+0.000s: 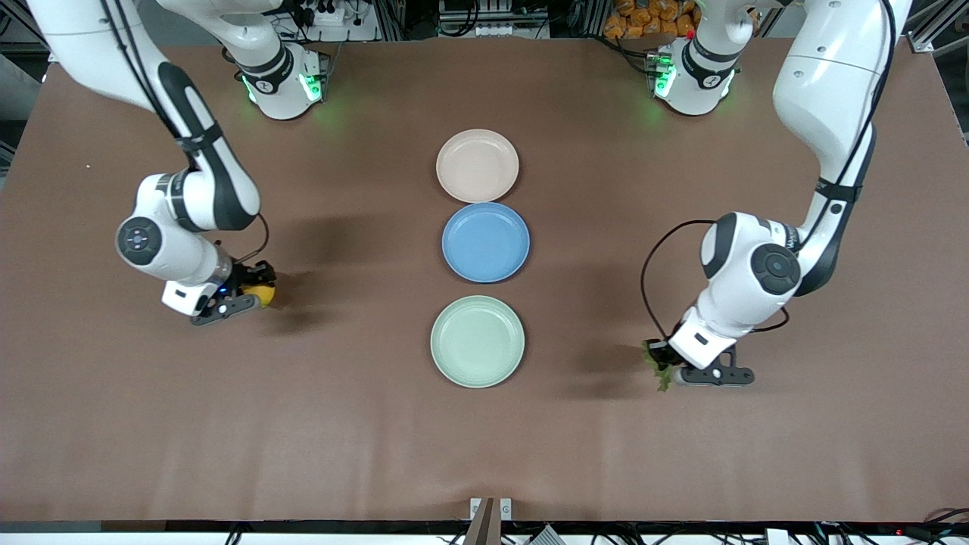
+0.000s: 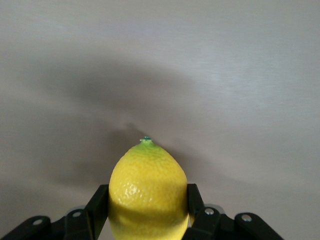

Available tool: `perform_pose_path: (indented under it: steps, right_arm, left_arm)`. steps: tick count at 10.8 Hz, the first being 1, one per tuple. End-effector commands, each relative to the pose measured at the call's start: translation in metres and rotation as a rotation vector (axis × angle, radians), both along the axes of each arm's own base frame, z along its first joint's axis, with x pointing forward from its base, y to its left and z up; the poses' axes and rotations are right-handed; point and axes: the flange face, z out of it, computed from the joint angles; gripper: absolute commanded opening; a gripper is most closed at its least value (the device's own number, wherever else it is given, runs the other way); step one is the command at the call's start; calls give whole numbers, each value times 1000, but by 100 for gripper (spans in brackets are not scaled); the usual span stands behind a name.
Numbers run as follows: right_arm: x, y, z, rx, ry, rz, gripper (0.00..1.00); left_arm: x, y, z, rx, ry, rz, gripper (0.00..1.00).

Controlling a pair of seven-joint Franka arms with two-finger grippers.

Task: Place lemon and lettuce in plates
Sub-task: 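Carry the lemon toward the cream plate while the left gripper carries lettuce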

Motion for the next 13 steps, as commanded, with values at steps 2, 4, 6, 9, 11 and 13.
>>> perform_pose_path:
  steps: [2, 4, 6, 9, 11, 13]
  right_arm:
    - [-48, 91, 50, -43, 44, -104, 0]
    - [-70, 153, 52, -71, 35, -180, 0]
    - [-95, 212, 50, -95, 25, -259, 0]
    - [-125, 262, 50, -37, 81, -367, 0]
    - [-145, 295, 51, -40, 67, -433, 0]
    - [-168, 327, 54, -33, 77, -500, 0]
  left_arm:
    - [-8, -90, 27, -89, -18, 57, 0]
    - [-14, -144, 22, -137, -11, 100, 0]
    - [-14, -182, 17, -201, -31, 161, 0]
    - [-25, -218, -2, -268, -88, 207, 0]
    - [-33, -238, -22, -305, -135, 233, 0]
    - [-40, -255, -44, -345, -156, 227, 0]
